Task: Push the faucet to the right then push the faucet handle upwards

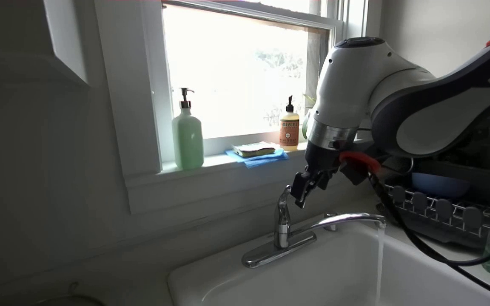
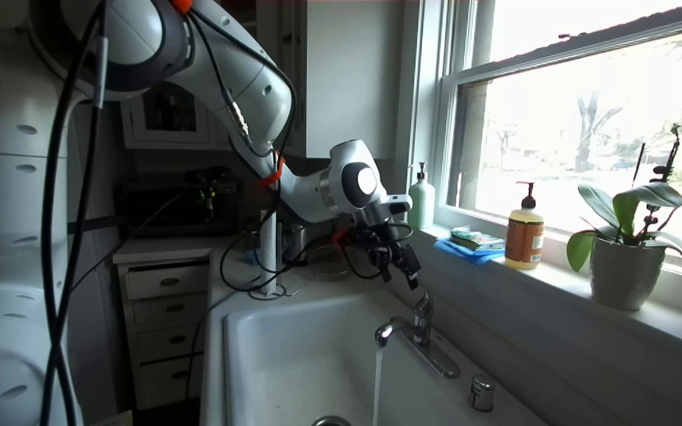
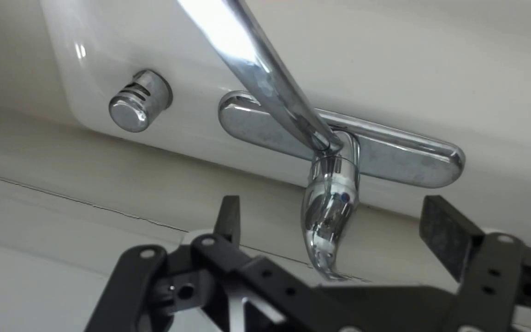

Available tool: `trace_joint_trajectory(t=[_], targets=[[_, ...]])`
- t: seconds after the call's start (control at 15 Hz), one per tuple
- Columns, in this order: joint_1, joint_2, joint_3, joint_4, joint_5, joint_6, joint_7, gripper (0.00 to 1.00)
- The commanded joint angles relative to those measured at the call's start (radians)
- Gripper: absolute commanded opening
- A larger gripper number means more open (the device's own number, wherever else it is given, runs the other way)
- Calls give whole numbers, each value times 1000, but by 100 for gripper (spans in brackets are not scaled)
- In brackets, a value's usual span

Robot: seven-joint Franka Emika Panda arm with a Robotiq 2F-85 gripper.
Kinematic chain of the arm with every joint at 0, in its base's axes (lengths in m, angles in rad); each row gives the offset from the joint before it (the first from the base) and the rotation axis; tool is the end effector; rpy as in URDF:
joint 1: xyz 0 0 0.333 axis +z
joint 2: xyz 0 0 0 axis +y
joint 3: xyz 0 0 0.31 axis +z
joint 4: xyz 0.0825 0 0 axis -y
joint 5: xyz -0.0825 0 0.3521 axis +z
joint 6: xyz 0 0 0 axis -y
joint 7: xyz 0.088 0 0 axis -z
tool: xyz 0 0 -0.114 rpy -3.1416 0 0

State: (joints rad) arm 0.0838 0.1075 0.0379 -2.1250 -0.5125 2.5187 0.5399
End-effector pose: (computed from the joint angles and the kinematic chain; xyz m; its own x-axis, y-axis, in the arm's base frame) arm 0.5556 0.0700 0.3961 0.9290 0.0047 0.3700 -0.0848 -0.9706 0.2252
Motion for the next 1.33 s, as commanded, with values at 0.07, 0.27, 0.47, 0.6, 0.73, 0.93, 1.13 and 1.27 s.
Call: trace_joint_trajectory(t=[0.07, 0.27, 0.47, 0.6, 0.73, 0.93, 1.13, 1.27], targets=[[-2, -104, 2, -21, 116, -151, -115, 100], [-12, -156, 4, -20, 190, -268, -179, 100], [-26, -199, -2, -24, 212, -375, -245, 100], [-37, -230, -9, -45, 222, -396, -329, 100], [-47, -256, -18, -68, 242, -409, -400, 100], [-64, -285, -35, -98, 266, -425, -497, 100], [-74, -296, -59, -121, 332, -433, -593, 100], [-78, -262, -44, -93, 293, -418, -546, 100]])
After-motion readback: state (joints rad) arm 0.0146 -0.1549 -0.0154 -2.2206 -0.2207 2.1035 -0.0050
